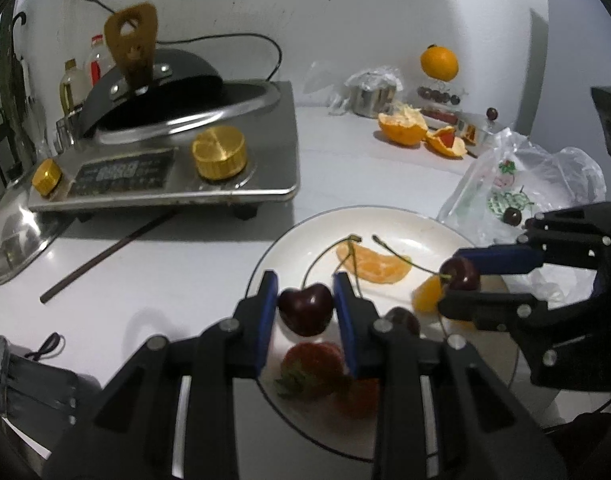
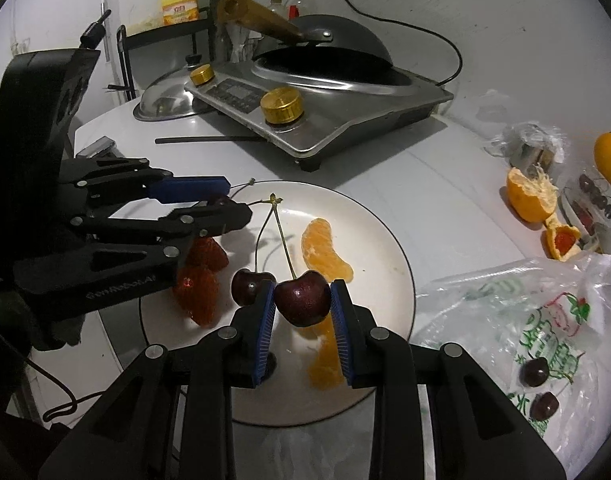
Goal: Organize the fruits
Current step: 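Lower and release the cherry with the right tool while the left releases its cherry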
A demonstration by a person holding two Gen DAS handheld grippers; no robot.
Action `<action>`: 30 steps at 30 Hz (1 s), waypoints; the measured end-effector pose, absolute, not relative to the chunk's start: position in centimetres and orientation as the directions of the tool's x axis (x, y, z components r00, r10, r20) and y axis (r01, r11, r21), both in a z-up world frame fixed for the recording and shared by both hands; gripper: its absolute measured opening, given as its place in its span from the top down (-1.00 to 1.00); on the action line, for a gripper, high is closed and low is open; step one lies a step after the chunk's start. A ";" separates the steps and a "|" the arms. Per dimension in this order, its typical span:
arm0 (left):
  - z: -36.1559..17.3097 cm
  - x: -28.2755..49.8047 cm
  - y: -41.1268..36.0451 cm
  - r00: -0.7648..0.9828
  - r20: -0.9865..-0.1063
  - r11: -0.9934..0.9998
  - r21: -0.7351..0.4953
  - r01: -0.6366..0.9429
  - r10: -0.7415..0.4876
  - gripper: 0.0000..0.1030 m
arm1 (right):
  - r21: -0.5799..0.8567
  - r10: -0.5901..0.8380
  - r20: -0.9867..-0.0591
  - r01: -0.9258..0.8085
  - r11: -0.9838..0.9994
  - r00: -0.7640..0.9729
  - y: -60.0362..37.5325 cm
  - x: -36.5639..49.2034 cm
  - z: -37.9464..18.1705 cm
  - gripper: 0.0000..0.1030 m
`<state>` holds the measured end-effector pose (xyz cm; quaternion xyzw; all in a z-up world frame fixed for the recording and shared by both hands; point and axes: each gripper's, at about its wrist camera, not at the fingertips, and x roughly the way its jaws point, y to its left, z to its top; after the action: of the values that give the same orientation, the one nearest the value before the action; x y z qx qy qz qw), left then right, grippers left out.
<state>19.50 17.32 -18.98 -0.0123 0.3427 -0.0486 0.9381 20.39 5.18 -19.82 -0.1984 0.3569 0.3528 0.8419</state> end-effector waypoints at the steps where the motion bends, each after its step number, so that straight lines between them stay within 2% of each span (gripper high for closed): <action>1: -19.1 19.6 17.3 0.756 -0.647 0.995 -0.064 0.080 -0.103 0.41 | -0.082 0.452 -0.743 -0.737 0.670 0.493 5.3 20.4 -19.9 0.42; 5: -19.5 19.8 17.3 0.749 -0.654 0.994 -0.075 0.082 -0.112 0.40 | -0.081 0.449 -0.748 -0.740 0.668 0.488 5.6 20.5 -20.2 0.42; 7: -19.6 20.0 17.3 0.744 -0.659 0.994 -0.070 0.082 -0.108 0.32 | -0.083 0.446 -0.750 -0.739 0.669 0.488 5.7 20.5 -20.2 0.42; 12: -19.7 19.9 17.3 0.743 -0.660 0.994 -0.068 0.087 -0.111 0.27 | -0.086 0.438 -0.756 -0.737 0.670 0.487 5.9 20.4 -20.3 0.42; 16: -19.2 19.4 17.4 0.751 -0.650 0.993 -0.071 0.090 -0.115 0.04 | -0.087 0.437 -0.754 -0.734 0.673 0.490 6.0 20.4 -20.3 0.42; 30: -18.2 17.1 18.6 0.760 -0.643 0.995 -0.081 0.055 -0.095 0.01 | -0.087 0.441 -0.737 -0.720 0.689 0.511 7.0 21.3 -20.4 0.42</action>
<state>17.12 18.61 -18.19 -0.0287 0.3443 -0.0400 0.9376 21.28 6.98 -20.45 -0.1956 0.3561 0.3427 0.8471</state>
